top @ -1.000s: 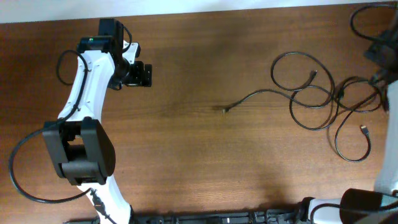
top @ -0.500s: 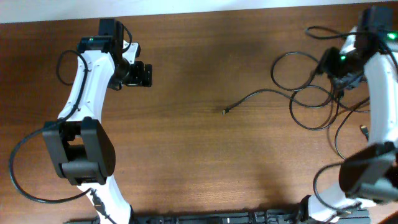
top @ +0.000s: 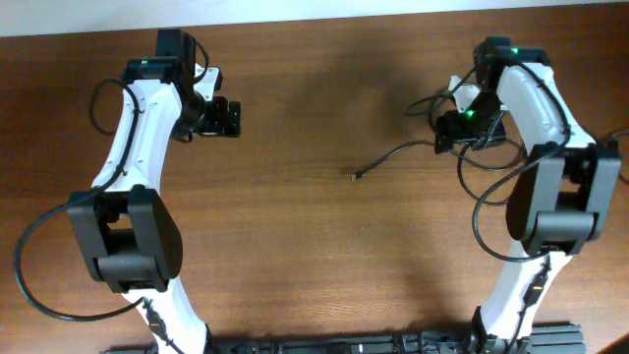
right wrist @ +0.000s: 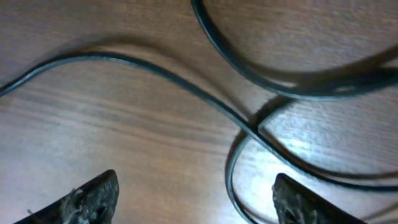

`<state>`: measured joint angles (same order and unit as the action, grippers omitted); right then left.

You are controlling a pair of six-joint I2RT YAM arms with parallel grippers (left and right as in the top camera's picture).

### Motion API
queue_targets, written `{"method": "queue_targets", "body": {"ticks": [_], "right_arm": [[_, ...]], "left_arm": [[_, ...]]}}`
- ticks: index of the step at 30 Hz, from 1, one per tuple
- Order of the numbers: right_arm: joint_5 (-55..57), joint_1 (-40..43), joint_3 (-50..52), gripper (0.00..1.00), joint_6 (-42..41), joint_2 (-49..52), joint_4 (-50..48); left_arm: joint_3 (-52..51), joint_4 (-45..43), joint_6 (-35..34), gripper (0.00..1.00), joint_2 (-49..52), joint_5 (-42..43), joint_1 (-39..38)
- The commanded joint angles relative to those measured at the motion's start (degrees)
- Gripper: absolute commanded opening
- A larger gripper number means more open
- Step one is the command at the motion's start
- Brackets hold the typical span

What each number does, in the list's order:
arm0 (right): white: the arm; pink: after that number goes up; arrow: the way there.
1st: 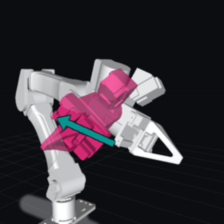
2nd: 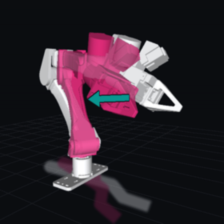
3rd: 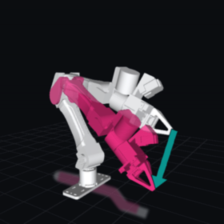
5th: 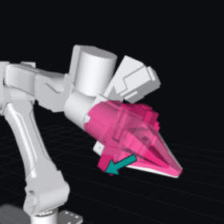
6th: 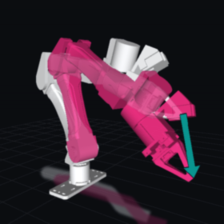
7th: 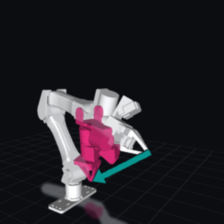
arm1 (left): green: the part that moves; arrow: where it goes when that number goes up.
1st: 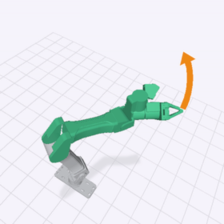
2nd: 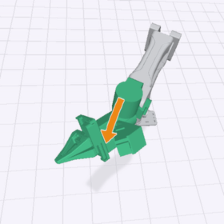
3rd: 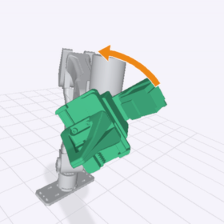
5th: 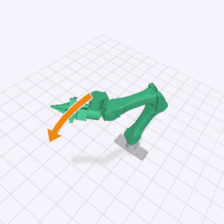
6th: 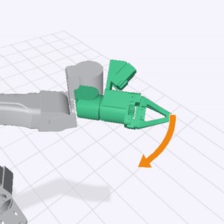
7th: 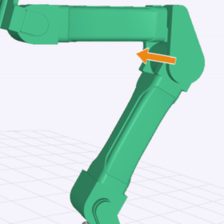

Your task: Untangle cables

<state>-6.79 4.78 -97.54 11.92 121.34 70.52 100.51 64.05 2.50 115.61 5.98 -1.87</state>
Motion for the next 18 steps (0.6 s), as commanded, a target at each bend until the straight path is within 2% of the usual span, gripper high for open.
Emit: {"method": "queue_targets", "body": {"ticks": [1,11,18], "right_arm": [[3.87,-0.26,0.26,0.79,1.57,1.55,-2.23],[2.43,-0.33,0.46,0.77,1.57,1.95,-5.25],[-0.85,-0.33,5.33,0.77,1.53,1.95,-8.87]], "left_arm": [[0.59,0.04,-0.37,0.96,-1.86,0.66,-0.22],[0.59,0.02,-0.35,0.96,-1.86,0.63,-0.22],[0.59,-0.04,-0.35,0.96,-1.86,0.61,-0.22]]}}
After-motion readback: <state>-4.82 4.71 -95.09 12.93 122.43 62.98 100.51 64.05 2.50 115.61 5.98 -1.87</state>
